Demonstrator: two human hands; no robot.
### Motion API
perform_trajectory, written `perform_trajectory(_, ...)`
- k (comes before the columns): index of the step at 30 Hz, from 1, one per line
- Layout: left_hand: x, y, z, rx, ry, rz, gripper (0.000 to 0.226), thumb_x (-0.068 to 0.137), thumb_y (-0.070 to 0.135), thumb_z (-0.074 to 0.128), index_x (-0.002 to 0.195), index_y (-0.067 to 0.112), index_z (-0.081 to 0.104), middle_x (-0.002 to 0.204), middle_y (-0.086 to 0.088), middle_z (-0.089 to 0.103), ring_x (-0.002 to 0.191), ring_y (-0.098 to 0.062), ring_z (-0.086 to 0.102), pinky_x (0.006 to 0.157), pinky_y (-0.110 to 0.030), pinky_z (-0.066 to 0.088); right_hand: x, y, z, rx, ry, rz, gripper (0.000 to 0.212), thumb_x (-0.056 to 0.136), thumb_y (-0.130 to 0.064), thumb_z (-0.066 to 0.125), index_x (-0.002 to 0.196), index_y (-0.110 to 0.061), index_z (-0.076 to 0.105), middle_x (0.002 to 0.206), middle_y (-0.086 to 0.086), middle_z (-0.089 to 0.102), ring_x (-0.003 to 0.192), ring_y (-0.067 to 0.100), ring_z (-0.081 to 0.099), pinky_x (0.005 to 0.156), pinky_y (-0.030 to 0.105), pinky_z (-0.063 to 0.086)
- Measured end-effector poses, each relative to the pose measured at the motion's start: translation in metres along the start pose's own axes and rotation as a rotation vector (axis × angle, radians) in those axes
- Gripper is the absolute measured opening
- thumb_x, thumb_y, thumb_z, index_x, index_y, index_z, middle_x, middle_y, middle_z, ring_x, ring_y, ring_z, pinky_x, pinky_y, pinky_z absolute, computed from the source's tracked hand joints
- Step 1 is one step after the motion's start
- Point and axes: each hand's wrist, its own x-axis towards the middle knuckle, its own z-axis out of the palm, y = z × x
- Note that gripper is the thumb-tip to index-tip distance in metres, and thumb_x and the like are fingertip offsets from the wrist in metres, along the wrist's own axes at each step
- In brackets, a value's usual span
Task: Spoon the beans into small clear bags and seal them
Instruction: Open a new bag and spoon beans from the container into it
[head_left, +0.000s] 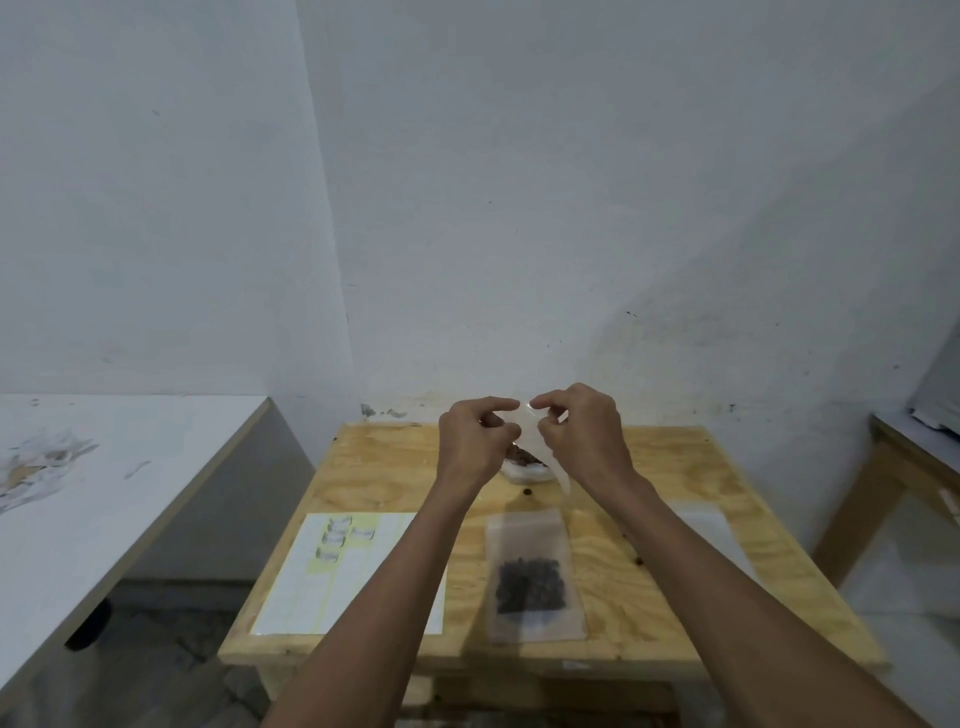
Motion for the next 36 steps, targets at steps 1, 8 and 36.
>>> perform_trajectory(1, 0.0, -0.002, -0.002, 0.015, -0.016, 0.02, 0.032, 0.08, -0.001, 0.069, 0.105, 0.015, 0.08, 0.064, -0.004, 0.073, 0.058, -0.018, 0.072, 0.066, -0.029, 0.058, 0.001, 0.002, -0.001, 0.0, 0.003, -0.007, 0.033, 0.089, -0.001, 0.062, 0.109, -0.02, 0.08, 0.095, 0.002, 0.066, 0.081, 0.016, 0.062, 0.08, 0.036, 0.057)
perform_trajectory(8, 0.004, -0.005, -0.008, 0.032, 0.004, 0.25, 0.027, 0.085, 0.011, 0.068, 0.107, 0.025, 0.077, 0.108, 0.002, 0.065, 0.095, -0.004, 0.066, 0.069, -0.012, 0.051, 0.003, 0.004, -0.005, 0.159, 0.022, -0.046, 0.03, 0.091, -0.001, 0.064, 0.112, -0.016, 0.08, 0.095, 0.0, 0.067, 0.064, 0.011, 0.065, 0.068, 0.034, 0.061)
perform_trajectory(36, 0.008, -0.048, -0.005, 0.061, 0.03, 0.402, 0.096, 0.058, 0.066, 0.089, 0.136, 0.022, 0.057, 0.121, 0.01, 0.062, 0.114, -0.011, 0.06, 0.093, -0.038, 0.053, 0.013, 0.027, -0.004, 0.692, -0.11, 0.361, 0.014, 0.092, -0.015, 0.071, 0.1, -0.014, 0.083, 0.093, -0.002, 0.079, 0.08, 0.011, 0.071, 0.066, 0.023, 0.057)
